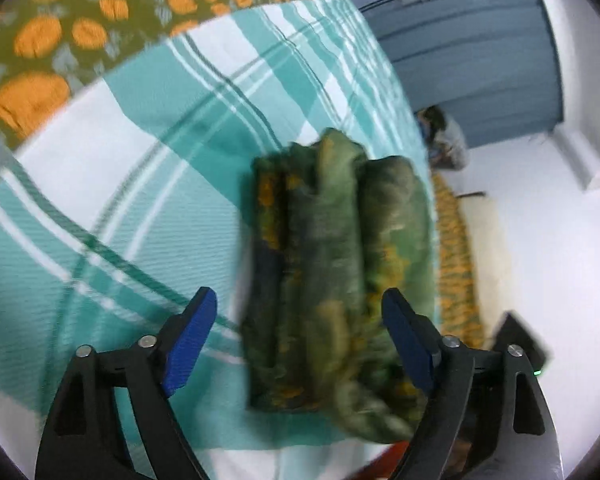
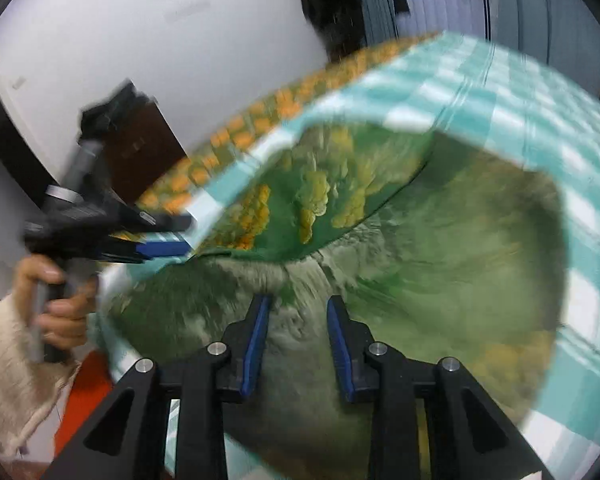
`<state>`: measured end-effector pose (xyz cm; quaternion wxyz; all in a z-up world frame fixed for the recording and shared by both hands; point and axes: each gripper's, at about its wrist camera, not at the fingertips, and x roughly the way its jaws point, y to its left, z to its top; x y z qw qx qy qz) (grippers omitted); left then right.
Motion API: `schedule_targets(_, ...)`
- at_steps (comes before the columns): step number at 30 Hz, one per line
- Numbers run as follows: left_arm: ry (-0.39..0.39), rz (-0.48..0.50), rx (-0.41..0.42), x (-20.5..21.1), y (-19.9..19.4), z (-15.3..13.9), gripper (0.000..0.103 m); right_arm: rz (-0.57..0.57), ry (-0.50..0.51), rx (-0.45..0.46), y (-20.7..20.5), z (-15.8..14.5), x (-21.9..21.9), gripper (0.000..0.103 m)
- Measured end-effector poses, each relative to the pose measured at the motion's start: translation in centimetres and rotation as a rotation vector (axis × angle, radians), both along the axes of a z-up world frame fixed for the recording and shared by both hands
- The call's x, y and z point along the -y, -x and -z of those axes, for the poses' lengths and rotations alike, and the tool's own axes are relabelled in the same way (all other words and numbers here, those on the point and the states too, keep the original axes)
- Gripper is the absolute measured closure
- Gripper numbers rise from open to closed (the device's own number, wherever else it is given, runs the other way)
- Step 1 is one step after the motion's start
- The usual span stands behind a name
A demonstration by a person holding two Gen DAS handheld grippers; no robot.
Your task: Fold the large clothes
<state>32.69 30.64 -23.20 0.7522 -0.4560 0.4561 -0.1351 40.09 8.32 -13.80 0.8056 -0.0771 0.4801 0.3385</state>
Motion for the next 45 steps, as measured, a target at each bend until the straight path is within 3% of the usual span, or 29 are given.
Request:
schedule_targets(4, 0.053, 0.055, 0.011, 1.4, -2.0, 1.0, 0.015, 0.006, 0.055, 0.056, 0.4, 1.1, -1.8, 0.07)
schedule_targets(7, 0.041, 0.138, 0.026, 3.7, -3.6, 1.2, 0.014, 0.01, 0.063, 0.059, 0.4, 1.2, -1.9, 0.07)
schedule_targets(9, -0.012, 0.19, 0.022, 5.5, -5.0, 1.2, 0.005, 0.008, 0.067, 0.067, 0.6, 1.3, -2.0, 0.07)
schedule_targets(15, -0.209, 0.288, -0.046, 8.9, -8.3, 1.7, 0.0, 0.018, 0.065, 0.094, 1.2, 1.5, -1.8, 0.07)
schedule_targets(19, -0.217, 0.309, -0.078, 9.0, -9.5, 1.3, 0.001, 0.029, 0.009, 0.074, 2.1, -0.1, 0.2, 0.07)
schedule_targets(21, -0.235, 0.318, -0.08, 9.0, -10.0, 1.3, 0.001, 0.053, -0.03, 0.061, 2.5, -1.2, 2.4, 0.06)
schedule_targets(23, -0.246, 0.32, -0.081, 9.0, -10.7, 1.4, 0.001, 0.095, -0.055, 0.076, 3.0, -2.3, 4.9, 0.032)
schedule_targets(25, -0.253, 0.325, -0.078, 9.5, -10.8, 1.1, 0.001, 0.174, -0.048, 0.123, 3.3, -3.5, 8.5, 0.023)
schedule_targets(27, -0.257, 0.331, -0.075, 9.7, -11.0, 1.0, 0.001, 0.222, -0.029, 0.134, 3.1, -3.5, 11.4, 0.021)
schedule_targets(30, -0.262, 0.336, -0.072, 10.1, -10.4, 1.4, 0.0, 0.263, -0.095, 0.023, 1.7, -1.6, 16.1, 0.021)
schedule_targets(33, -0.269, 0.342, -0.072, 10.3, -10.2, 1.5, 0.0, 0.303, -0.319, -0.16, 0.1, 1.4, 19.6, 0.021)
schedule_targets(35, -0.274, 0.348, -0.073, 10.5, -10.3, 1.5, 0.0, 0.331, -0.402, -0.262, -1.6, 4.1, 20.2, 0.021)
schedule_targets(39, -0.287, 0.354, -0.075, 10.7, -11.0, 1.5, 0.0, 0.338, -0.552, -0.379, -4.5, 7.6, 19.7, 0.019)
schedule_targets(43, -0.274, 0.331, -0.081, 11.2, -11.7, 1.7, 0.0, 0.339, -0.489, -0.365, -6.3, 8.1, 17.5, 0.017)
schedule_targets(45, -0.291, 0.317, -0.084, 11.5, -11.6, 1.4, 0.002, 0.34, -0.447, -0.331, -5.9, 7.5, 16.9, 0.02)
